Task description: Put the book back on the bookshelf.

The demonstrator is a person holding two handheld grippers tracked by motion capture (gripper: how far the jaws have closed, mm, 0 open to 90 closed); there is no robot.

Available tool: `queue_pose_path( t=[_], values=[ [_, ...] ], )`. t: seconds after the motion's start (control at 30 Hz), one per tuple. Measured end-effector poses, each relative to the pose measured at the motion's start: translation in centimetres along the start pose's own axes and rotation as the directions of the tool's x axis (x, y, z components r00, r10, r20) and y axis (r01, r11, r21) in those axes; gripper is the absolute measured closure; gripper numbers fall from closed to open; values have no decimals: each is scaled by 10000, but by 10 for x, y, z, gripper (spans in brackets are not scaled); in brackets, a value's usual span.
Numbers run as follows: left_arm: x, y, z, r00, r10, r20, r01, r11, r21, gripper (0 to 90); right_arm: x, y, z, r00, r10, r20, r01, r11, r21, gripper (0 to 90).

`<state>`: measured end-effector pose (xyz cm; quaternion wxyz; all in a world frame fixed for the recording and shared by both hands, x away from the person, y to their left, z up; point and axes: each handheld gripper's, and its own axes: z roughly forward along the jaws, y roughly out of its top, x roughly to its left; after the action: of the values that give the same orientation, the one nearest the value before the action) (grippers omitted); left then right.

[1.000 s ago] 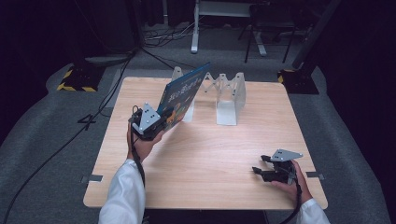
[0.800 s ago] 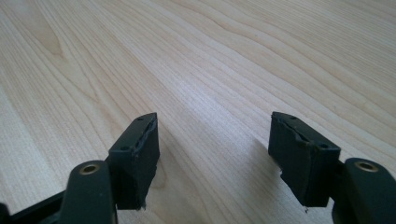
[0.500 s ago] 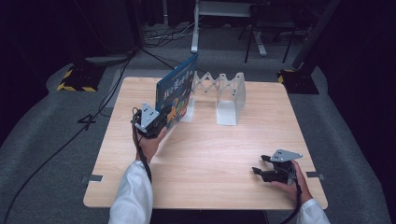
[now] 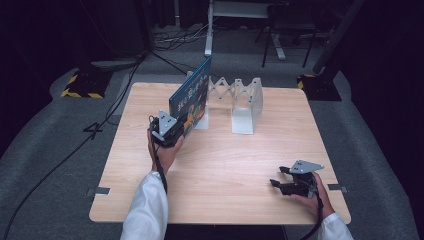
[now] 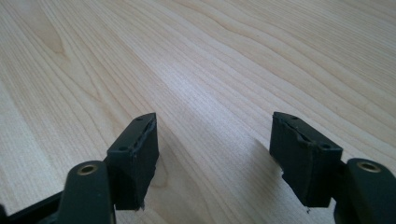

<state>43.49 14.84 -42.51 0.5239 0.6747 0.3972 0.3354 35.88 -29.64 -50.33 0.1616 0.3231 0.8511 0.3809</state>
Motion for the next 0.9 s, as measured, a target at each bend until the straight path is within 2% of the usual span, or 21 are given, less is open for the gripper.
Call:
queue_pose_path(
  t=[0.27, 0.37, 0.53, 0.6, 0.67, 0.73, 0.87, 0.9],
  values=[
    [-6, 9, 17, 9986, -332, -417, 338, 9993, 150, 818, 0, 0, 0, 10000, -20, 7, 20, 10000, -7, 329],
    [-6, 10, 21, 9964, -621, -573, 632, 9978, 178, 817, 0, 0, 0, 10000, -23, -17, 23, 10000, -4, 329],
    [-5, 10, 28, 9861, -1361, -958, 1370, 9906, 34, 815, 0, 0, 0, 10000, -36, -47, 36, 10000, -3, 329],
    [-4, 10, 29, 9847, -1375, -1073, 1393, 9902, 92, 811, 0, 0, 0, 10000, -53, -41, 53, 10000, -2, 329],
    [-2, 9, 30, 9786, -1756, -1070, 1769, 9842, 29, 811, 0, 0, 0, 10000, -57, -54, 57, 10000, -12, 329],
    [-1, 9, 32, 9776, -1822, -1051, 1833, 9831, 7, 809, 0, 0, 0, 10000, -47, -66, 47, 10000, -7, 329],
    [-1, 8, 32, 9813, -1650, -988, 1657, 9862, -9, 799, 0, 0, 0, 9999, -72, -91, 71, 10000, -11, 330],
    [-1, 7, 32, 9844, -1493, -928, 1500, 9887, 2, 799, 0, 0, 0, 9999, -89, -121, 89, 10000, -16, 337]
  ],
)
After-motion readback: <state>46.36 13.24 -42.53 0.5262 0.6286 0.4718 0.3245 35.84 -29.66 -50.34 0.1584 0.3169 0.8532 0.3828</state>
